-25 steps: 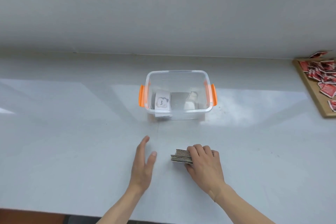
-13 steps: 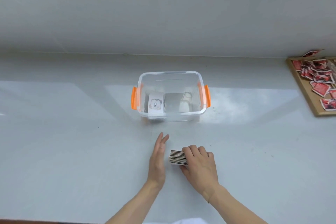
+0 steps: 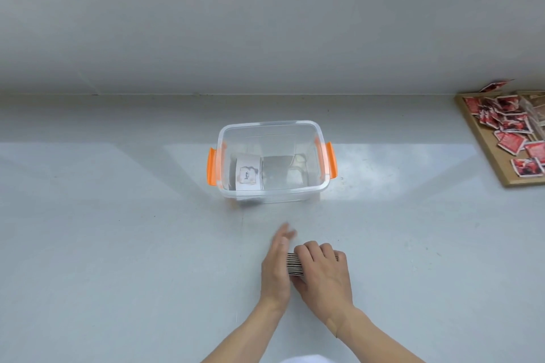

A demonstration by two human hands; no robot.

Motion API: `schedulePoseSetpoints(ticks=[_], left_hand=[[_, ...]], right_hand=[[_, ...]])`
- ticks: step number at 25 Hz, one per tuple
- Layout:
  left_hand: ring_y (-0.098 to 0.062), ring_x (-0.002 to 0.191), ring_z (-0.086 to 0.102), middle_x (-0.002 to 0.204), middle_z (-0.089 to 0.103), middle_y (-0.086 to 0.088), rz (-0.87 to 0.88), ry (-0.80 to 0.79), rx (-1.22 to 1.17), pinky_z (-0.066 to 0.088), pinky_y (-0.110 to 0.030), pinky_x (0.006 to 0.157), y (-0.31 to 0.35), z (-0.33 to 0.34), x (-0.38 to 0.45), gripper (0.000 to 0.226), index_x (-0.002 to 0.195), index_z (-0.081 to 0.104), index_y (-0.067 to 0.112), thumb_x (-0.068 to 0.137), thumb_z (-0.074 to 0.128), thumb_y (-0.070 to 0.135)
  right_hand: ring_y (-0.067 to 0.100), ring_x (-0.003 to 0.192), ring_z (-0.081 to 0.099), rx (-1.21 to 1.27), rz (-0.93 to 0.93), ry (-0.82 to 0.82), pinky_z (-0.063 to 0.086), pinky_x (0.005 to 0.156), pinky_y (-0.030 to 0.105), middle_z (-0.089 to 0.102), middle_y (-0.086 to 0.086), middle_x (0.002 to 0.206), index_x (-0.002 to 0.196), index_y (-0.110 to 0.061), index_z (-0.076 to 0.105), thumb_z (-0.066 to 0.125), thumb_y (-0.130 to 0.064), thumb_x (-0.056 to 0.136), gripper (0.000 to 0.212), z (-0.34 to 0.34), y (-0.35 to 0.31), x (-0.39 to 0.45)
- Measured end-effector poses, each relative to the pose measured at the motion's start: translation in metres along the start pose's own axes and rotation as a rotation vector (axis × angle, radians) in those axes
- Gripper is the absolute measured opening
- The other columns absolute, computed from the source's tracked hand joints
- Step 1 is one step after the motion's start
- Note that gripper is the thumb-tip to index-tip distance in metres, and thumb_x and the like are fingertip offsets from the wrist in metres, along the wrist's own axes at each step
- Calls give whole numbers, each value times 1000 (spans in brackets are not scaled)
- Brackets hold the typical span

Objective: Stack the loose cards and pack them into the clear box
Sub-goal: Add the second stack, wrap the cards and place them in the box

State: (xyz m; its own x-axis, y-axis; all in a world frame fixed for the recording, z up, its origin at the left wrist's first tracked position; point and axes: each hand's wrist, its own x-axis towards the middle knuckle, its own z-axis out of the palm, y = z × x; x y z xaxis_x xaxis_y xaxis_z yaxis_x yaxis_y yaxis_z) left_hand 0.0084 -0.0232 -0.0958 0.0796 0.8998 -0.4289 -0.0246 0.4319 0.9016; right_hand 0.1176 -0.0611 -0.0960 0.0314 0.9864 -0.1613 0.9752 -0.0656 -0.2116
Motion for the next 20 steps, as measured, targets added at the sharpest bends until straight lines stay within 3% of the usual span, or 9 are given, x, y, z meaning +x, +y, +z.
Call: schedulePoseSetpoints(ticks=[2, 4, 6, 8, 11, 13, 16, 18, 20], left_hand=[[0, 115, 57, 119, 68, 10, 13, -86, 143, 40, -17, 94, -2, 6, -5, 35, 115, 63, 39, 88, 42, 47], [1, 119, 53, 125, 62, 12, 76, -154, 277, 39, -12, 93, -1, -6, -2, 35, 119, 56, 41, 86, 47, 35], [2, 125, 46, 136, 46, 21, 212, -303, 483, 37, -11, 97, -2, -24, -4, 56, 128, 42, 43, 77, 49, 20], [4, 129, 38, 143, 32, 26, 412, -403, 810, 36, -10, 98, -8, -34, -9, 73, 138, 30, 42, 72, 50, 18], [-12, 127, 45, 144, 41, 4, 590, -424, 1070, 43, -22, 102, -15, -36, -13, 74, 149, 27, 23, 81, 57, 20], [-20, 114, 54, 135, 50, -4, 608, -385, 1153, 51, -30, 93, -15, -34, -10, 72, 150, 30, 17, 83, 58, 19], [-24, 102, 60, 126, 57, -6, 660, -367, 1234, 54, -34, 86, -12, -34, -8, 68, 145, 38, 15, 81, 60, 16], [-23, 95, 62, 121, 59, -6, 682, -369, 1243, 55, -34, 83, -10, -35, -8, 65, 141, 43, 15, 79, 64, 16], [-23, 91, 62, 117, 61, -6, 693, -361, 1248, 56, -33, 80, -11, -35, -10, 66, 139, 44, 14, 77, 68, 14]], right_hand=[[24, 75, 54, -5, -14, 13, 45, 64, 37, 60, -5, 86, 92, -23, 58, 76, -34, 65, 35, 1, 1, 0], [24, 75, 55, -10, -18, 17, 46, 65, 37, 60, -5, 87, 93, -23, 58, 76, -36, 65, 36, 1, 4, 2], [23, 74, 55, 4, -33, 16, 46, 64, 36, 60, -6, 86, 93, -23, 59, 76, -35, 62, 37, 1, 5, 3], [23, 72, 55, 15, -46, 7, 48, 63, 35, 59, -6, 83, 93, -21, 61, 77, -35, 61, 39, -1, 4, 0], [22, 80, 59, 82, -66, 30, 51, 72, 34, 61, -6, 89, 100, -18, 61, 77, -29, 62, 43, -5, 7, -1], [16, 105, 55, 311, -86, 64, 48, 88, 30, 59, -7, 114, 118, -19, 55, 68, -15, 64, 56, -8, 18, -6], [2, 138, 25, 749, 58, 79, 24, 110, 14, 31, -15, 149, 146, -26, 24, 54, -5, 65, 89, -15, 40, -24], [-2, 142, 17, 1123, 324, 206, 17, 114, 21, 24, -14, 155, 150, -30, 12, 47, -3, 66, 95, -19, 49, -36], [-5, 142, 15, 1357, 569, 327, 13, 118, 32, 21, -15, 157, 149, -37, 12, 42, -3, 64, 96, -18, 54, -45]])
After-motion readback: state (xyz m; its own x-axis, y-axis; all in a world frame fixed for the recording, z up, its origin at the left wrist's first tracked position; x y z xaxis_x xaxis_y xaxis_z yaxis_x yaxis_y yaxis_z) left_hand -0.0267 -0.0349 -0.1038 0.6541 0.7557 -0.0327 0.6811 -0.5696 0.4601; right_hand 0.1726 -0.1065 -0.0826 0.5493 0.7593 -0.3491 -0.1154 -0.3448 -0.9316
